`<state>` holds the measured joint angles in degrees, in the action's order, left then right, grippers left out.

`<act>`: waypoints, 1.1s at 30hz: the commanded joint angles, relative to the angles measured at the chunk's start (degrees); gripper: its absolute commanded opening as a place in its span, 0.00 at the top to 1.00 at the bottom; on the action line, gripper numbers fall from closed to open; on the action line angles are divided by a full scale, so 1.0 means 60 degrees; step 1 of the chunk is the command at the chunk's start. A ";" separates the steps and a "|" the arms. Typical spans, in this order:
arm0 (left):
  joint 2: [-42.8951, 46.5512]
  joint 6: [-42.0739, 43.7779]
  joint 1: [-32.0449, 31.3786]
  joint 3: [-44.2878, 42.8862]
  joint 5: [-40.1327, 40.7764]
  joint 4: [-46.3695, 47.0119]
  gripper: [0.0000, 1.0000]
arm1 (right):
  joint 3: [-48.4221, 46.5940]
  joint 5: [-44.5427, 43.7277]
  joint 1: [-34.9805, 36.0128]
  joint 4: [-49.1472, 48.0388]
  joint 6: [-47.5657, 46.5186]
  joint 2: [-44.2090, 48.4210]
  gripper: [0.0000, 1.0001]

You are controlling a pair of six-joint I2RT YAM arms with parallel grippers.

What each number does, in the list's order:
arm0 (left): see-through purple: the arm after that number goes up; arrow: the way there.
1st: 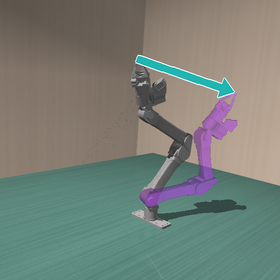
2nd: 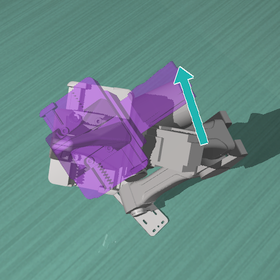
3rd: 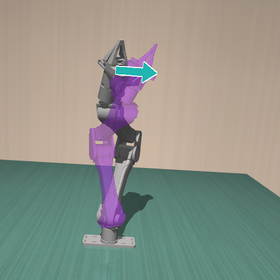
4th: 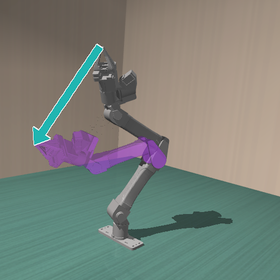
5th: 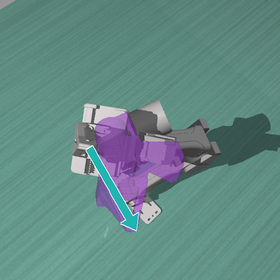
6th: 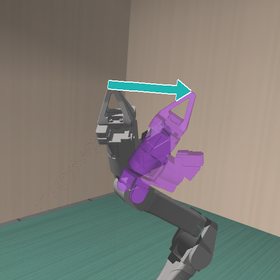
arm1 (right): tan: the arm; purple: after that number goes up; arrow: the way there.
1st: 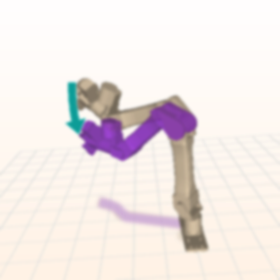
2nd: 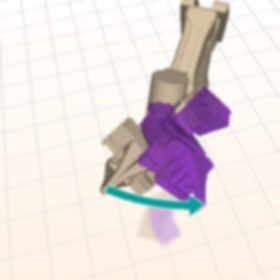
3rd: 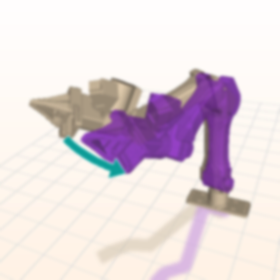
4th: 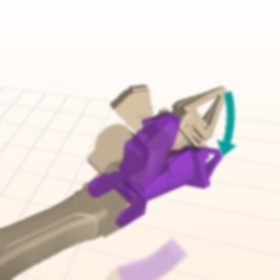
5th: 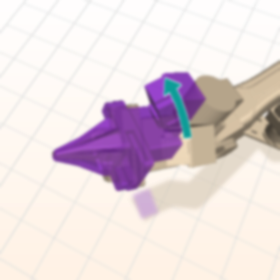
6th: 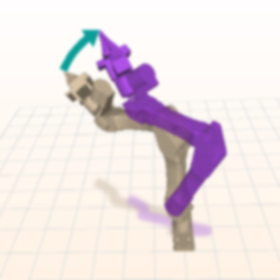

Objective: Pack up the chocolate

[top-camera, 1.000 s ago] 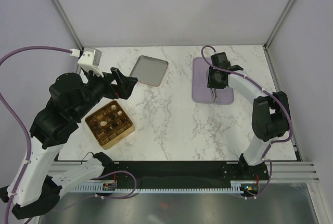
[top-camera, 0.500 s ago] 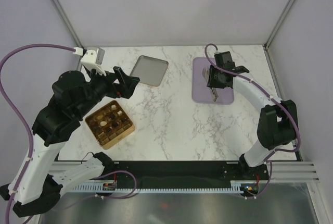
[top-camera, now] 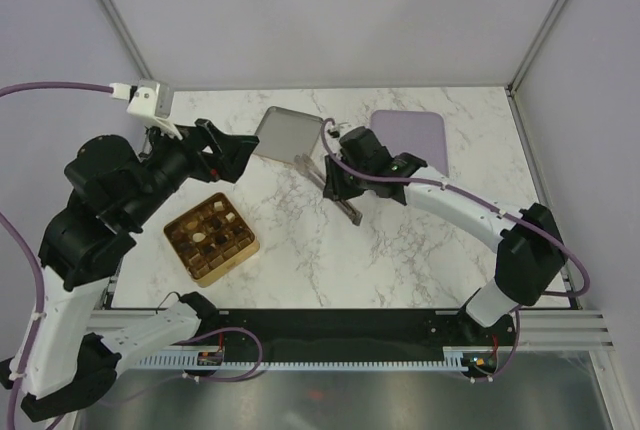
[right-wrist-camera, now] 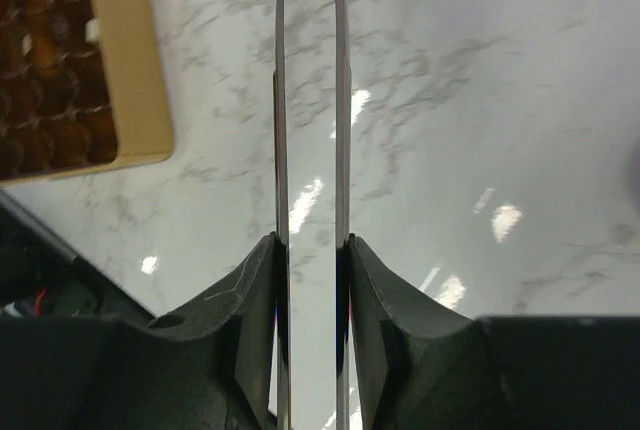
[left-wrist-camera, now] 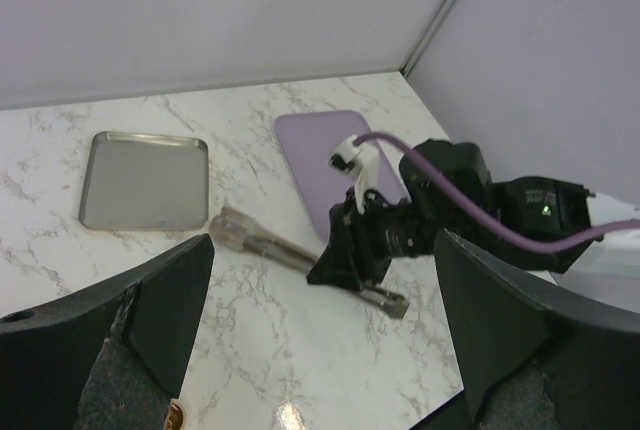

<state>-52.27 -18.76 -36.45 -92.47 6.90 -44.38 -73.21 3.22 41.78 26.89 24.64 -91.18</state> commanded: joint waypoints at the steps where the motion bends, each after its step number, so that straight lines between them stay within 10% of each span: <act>1: 0.0303 -0.0329 0.0025 -0.0526 -0.0066 0.0248 0.00 | -0.0701 0.0649 0.1237 -0.1039 0.0215 -0.0198 0.62; 11: 0.1226 -0.0564 0.0010 0.0088 0.1150 0.0248 0.00 | -0.2709 0.1557 0.3582 -0.1480 -0.0415 -0.2482 0.62; 33: 0.1241 -0.0081 0.0010 0.0235 0.1297 0.0307 0.00 | -0.4322 0.1660 0.4580 -0.0835 -0.0665 -0.4271 0.62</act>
<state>-44.84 -20.51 -36.45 -90.72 13.45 -44.14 -96.95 13.85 69.28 22.20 21.85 -116.71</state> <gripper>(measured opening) 0.993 0.387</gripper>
